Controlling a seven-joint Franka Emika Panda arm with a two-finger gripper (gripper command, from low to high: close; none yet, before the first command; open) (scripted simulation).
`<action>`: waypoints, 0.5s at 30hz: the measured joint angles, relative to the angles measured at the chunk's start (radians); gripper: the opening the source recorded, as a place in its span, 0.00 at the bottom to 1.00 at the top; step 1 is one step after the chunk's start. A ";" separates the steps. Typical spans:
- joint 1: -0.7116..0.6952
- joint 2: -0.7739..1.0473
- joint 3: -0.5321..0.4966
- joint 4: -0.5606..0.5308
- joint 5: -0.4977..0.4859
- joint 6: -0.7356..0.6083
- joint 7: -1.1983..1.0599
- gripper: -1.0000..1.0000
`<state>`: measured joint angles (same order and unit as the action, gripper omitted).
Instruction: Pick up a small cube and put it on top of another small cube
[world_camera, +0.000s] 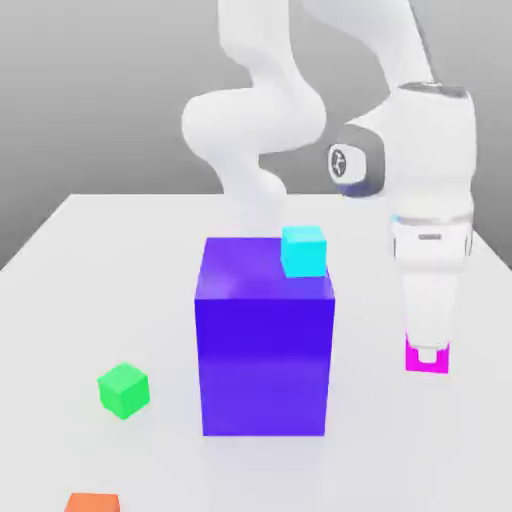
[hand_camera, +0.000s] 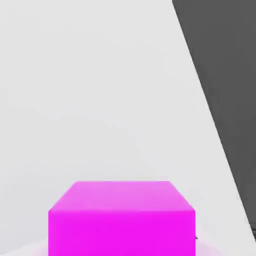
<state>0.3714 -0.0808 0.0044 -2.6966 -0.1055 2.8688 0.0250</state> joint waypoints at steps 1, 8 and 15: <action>-0.017 -0.006 -0.011 0.007 -0.011 0.000 -0.008 0.00; -0.150 -0.051 -0.137 0.037 -0.099 -0.023 -0.134 0.00; -0.302 -0.095 -0.328 0.022 -0.169 -0.083 -0.400 0.00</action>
<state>0.0699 -0.1762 -0.3234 -2.6750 -0.2740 2.7862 -0.3747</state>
